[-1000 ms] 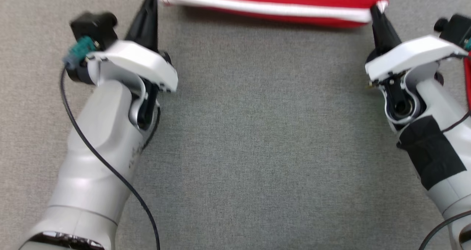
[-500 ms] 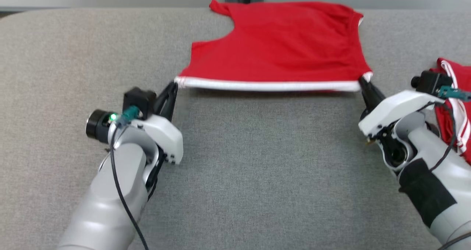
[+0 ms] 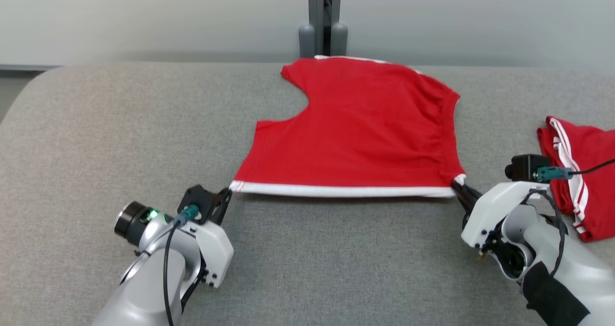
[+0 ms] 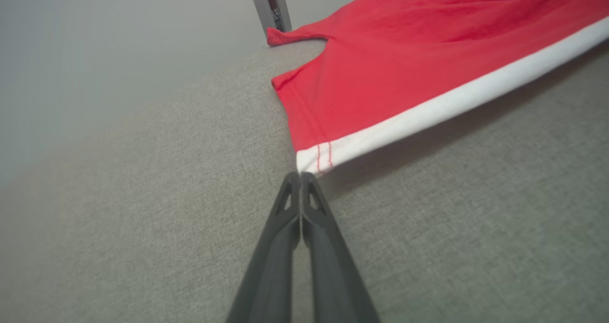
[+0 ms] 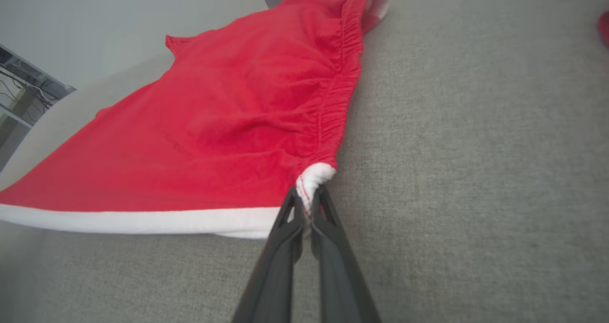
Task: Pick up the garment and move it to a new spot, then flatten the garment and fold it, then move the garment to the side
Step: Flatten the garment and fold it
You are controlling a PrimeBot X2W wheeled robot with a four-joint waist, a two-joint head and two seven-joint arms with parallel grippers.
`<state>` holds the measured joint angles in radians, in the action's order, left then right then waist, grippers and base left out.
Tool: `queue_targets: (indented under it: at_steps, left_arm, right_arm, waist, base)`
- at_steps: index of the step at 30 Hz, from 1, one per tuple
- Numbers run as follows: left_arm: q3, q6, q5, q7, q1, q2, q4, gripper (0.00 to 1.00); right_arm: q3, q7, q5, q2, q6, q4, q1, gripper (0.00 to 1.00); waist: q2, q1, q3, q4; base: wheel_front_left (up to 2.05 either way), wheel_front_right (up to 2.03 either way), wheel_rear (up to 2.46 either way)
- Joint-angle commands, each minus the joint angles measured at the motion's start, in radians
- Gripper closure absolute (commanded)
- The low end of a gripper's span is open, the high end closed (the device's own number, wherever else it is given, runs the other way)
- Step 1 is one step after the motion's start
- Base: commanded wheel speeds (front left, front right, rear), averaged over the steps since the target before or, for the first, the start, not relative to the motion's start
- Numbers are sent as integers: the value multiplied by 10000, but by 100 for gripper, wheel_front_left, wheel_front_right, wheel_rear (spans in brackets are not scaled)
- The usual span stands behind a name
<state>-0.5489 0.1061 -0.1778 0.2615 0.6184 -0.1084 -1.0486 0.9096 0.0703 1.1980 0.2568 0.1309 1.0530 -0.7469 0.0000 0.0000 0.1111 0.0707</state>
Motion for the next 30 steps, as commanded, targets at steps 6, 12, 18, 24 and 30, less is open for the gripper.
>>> queue_targets:
  at_steps: [6,12,18,24,30]
  left_arm:
    - [-632,163,238,-20,-575,-268,-485,100]
    - [-1239,226,211,-351,-889,-417,-810,100]
    - [-2697,241,-1135,-1352,-1608,-547,-130,100]
    - [-4353,244,-3139,-2797,-2052,-1981,2067,100]
    - [-5066,239,-4201,-3873,-2185,-3692,4118,100]
  right_arm:
    - [509,-912,570,341,-2,-304,685,100]
    - [1100,-1781,774,618,-2,-815,932,100]
    - [1651,-2914,1190,949,0,-1616,1099,100]
    - [1899,-4148,1864,1397,0,-2463,1287,100]
    - [2191,-4857,2071,1937,0,-2955,1465,100]
  waist:
    - [0,0,-846,-15]
    - [0,0,-1263,-156]
    - [0,0,-1607,-327]
    - [0,0,-1787,-373]
    - [0,0,-1892,-330]
  base:
    - [0,0,0]
    - [0,0,0]
    - [0,0,0]
    - [0,0,0]
    - [0,0,0]
